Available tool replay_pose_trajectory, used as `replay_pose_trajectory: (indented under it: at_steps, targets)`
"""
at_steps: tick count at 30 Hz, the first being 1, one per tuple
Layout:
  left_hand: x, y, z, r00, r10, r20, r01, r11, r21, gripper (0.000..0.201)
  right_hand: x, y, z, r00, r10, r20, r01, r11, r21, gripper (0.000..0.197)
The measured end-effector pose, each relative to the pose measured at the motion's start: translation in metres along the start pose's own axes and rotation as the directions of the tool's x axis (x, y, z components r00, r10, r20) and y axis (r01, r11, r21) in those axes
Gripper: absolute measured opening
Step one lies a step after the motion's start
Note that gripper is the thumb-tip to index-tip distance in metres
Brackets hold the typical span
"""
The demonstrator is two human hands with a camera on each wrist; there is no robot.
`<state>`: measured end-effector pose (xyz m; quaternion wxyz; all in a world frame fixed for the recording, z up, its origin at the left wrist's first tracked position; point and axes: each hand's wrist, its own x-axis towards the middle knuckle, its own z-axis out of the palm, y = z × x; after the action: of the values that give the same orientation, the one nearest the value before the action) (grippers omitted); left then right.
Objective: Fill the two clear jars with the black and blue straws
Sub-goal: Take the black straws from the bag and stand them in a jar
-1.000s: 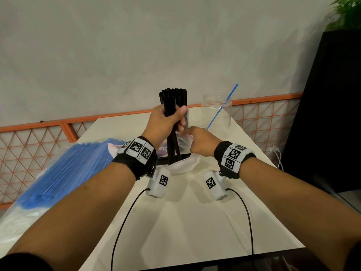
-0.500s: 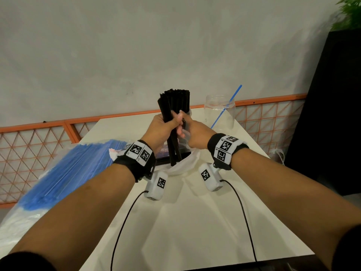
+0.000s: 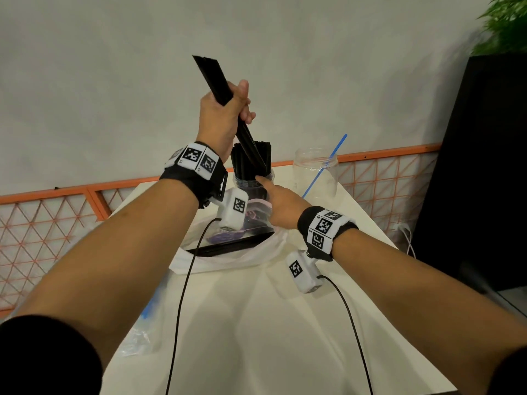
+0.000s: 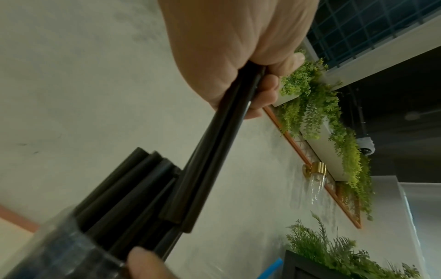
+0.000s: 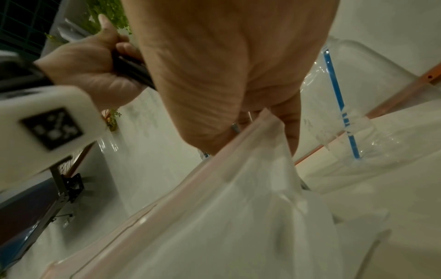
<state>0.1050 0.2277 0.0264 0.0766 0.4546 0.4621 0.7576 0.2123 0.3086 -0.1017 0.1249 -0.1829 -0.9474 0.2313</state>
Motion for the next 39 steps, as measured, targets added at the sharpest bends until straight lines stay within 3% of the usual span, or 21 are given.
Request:
replay_pose_trajectory:
  at_steps: [4,7,11,15,17,22,25,27,29,31,33,34,36,38,39]
  targets:
    - [0.003,-0.016,0.009,0.997,0.024,0.068,-0.039,0.973,0.227,0.024,0.002,0.002,-0.001,1.0,-0.003,0.001,0.003,1.0,-0.03,0.096]
    - [0.002,-0.038,0.009,0.999,0.019,0.039,-0.033,0.921,0.389,0.028,0.004,0.002,-0.001,1.0,-0.002,-0.002,0.002,0.998,-0.058,0.095]
    - [0.011,-0.059,0.003,0.999,-0.012,-0.046,0.036,0.814,0.579,0.036,0.005,0.002,0.001,1.0,-0.005,-0.008,0.004,0.997,-0.073,0.094]
    - [0.014,-0.071,-0.002,0.991,-0.054,-0.126,0.131,0.635,0.761,0.048,0.003,0.002,-0.001,1.0,-0.006,-0.008,0.005,0.998,-0.068,0.096]
    - [0.018,-0.071,-0.002,0.996,-0.011,-0.094,0.081,0.611,0.788,0.057,0.001,0.002,-0.002,1.0,-0.015,-0.004,0.014,0.998,-0.063,0.094]
    - [0.046,-0.037,0.005,0.964,0.259,-0.053,-0.152,0.707,0.69,0.088,-0.002,0.003,-0.003,1.0,-0.024,0.01,0.025,0.998,-0.054,0.092]
    - [0.057,-0.021,0.011,0.95,0.302,0.076,-0.254,0.613,0.748,0.087,-0.004,0.002,-0.004,0.999,-0.031,0.01,0.032,0.998,-0.058,0.092]
    - [0.06,-0.021,0.013,0.961,0.201,0.19,-0.267,0.493,0.828,0.075,-0.004,0.002,-0.005,1.0,-0.029,0.011,0.03,0.998,-0.053,0.092]
    - [0.056,-0.034,0.012,0.974,0.006,0.228,-0.214,0.374,0.902,0.054,-0.003,0.002,-0.004,1.0,-0.029,0.012,0.029,0.998,-0.052,0.092]
    - [0.041,-0.049,0.009,0.947,-0.214,0.241,-0.193,0.222,0.956,0.034,-0.003,0.003,-0.003,0.999,-0.034,0.011,0.034,0.998,-0.056,0.093]
    - [0.024,-0.061,0.006,0.885,-0.384,0.262,-0.265,0.047,0.963,0.049,-0.003,0.004,-0.003,0.999,-0.032,0.014,0.033,0.998,-0.054,0.094]
    - [0.018,-0.063,0.005,0.872,-0.408,0.269,-0.298,-0.008,0.955,0.054,-0.003,0.004,-0.003,0.999,-0.032,0.013,0.032,0.998,-0.055,0.094]
    - [0.011,-0.055,0.004,0.891,-0.34,0.3,-0.317,0.007,0.949,0.058,-0.002,0.005,-0.003,0.999,-0.031,0.011,0.031,0.998,-0.056,0.094]
    - [0.002,-0.038,0.007,0.946,-0.061,0.319,-0.303,0.182,0.935,0.047,-0.004,0.006,-0.003,0.999,-0.039,0.008,0.039,0.998,-0.049,0.092]
    - [-0.007,-0.027,0.011,0.952,0.106,0.287,-0.306,0.312,0.9,0.033,-0.005,0.007,-0.002,0.999,-0.049,-0.002,0.049,0.998,-0.047,0.091]
